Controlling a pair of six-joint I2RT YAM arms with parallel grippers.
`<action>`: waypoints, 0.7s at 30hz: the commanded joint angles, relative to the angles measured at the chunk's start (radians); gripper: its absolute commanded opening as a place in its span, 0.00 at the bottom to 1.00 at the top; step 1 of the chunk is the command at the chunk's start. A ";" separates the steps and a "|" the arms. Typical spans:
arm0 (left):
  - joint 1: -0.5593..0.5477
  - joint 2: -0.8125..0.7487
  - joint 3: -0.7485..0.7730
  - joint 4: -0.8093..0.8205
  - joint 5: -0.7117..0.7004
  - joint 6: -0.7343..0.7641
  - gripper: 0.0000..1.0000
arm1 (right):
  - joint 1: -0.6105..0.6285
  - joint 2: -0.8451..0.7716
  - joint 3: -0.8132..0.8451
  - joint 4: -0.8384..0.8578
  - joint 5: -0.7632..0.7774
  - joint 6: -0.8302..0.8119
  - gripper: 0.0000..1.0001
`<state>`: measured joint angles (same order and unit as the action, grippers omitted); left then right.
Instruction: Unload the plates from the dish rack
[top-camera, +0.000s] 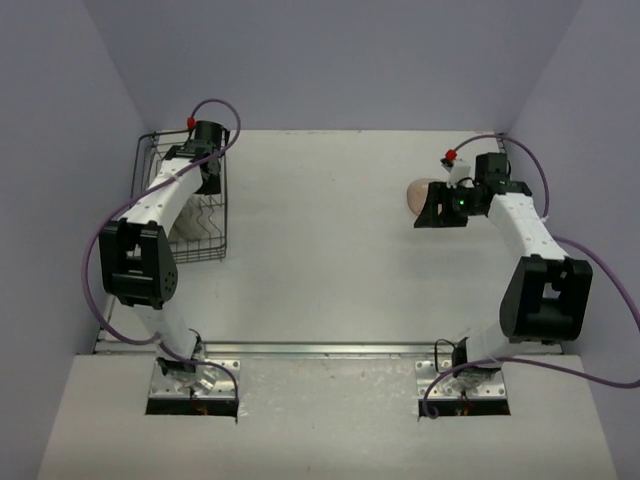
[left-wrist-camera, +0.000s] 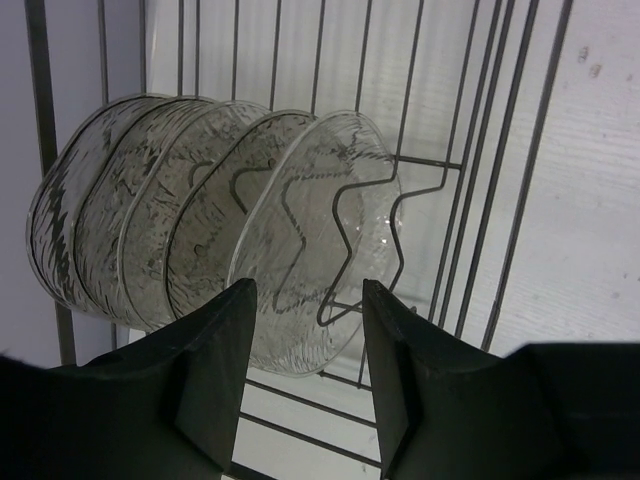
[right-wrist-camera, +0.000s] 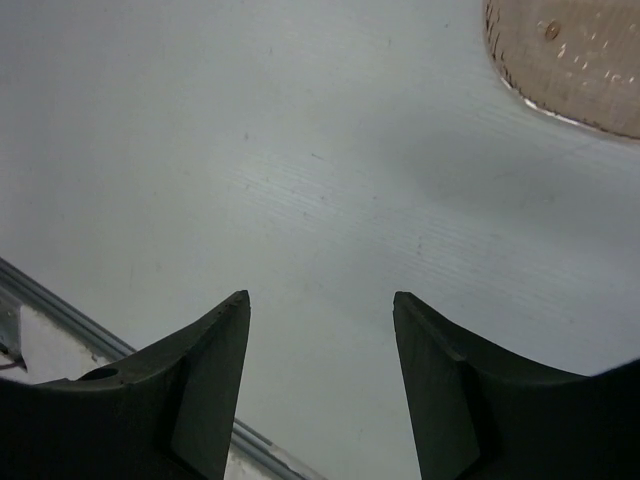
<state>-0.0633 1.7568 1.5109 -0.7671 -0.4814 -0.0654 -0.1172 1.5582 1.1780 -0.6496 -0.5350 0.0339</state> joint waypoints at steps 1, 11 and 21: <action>0.020 0.020 0.052 0.011 -0.101 -0.038 0.44 | 0.021 -0.103 -0.078 0.098 0.006 -0.002 0.61; 0.029 0.002 0.041 0.033 -0.150 -0.027 0.44 | 0.028 -0.134 -0.126 0.104 0.004 -0.012 0.61; 0.063 0.054 0.024 0.028 -0.132 -0.031 0.41 | 0.030 -0.151 -0.138 0.111 0.004 -0.012 0.61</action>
<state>-0.0218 1.7908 1.5242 -0.7638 -0.6087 -0.0842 -0.0944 1.4403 1.0363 -0.5750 -0.5248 0.0269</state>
